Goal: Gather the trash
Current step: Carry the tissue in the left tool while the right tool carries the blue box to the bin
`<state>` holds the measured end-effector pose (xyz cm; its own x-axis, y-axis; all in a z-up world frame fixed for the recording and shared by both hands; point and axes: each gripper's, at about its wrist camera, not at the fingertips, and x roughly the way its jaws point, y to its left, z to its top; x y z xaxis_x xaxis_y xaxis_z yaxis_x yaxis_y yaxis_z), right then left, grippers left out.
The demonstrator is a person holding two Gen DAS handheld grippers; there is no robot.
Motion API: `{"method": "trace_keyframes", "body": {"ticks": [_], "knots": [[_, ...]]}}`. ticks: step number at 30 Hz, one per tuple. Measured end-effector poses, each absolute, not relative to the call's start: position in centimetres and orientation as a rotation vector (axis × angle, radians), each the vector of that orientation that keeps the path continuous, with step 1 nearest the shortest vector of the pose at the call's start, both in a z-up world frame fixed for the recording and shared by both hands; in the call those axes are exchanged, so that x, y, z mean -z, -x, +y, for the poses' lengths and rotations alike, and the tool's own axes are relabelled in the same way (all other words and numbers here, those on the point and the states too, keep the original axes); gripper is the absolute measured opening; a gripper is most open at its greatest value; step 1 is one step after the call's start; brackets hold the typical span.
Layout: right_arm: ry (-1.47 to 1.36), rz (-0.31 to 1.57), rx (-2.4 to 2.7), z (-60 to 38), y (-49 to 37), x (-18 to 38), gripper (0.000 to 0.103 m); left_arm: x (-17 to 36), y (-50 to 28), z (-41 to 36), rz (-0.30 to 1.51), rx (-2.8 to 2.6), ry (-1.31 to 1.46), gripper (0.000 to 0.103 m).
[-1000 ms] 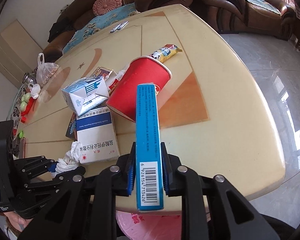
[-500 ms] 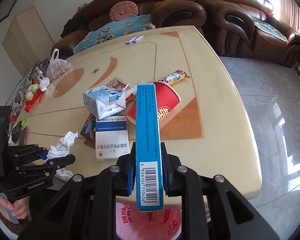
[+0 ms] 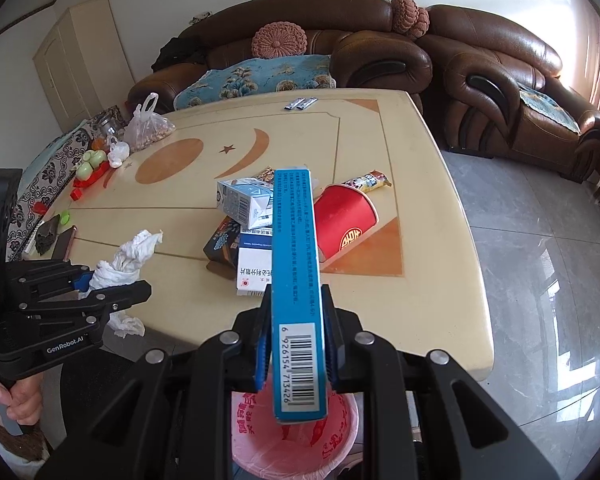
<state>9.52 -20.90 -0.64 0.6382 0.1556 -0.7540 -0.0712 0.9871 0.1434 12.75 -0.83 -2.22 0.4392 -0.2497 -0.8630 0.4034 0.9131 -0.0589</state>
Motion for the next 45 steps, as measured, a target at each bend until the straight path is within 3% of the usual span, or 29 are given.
{"method": "trace_keyframes", "body": {"ticks": [23,45], "knots": [[-0.023,0.857,-0.192,-17.8,0.2,0.1,0.021,1.6,-4.4,-1.1,0.982,0.412,-0.184,0.026],[-0.065,1.043,-0.221,-17.1,2.0,8.7,0.021,10.4,-2.3,-1.1,1.139,0.440,-0.119,0.026]]}}
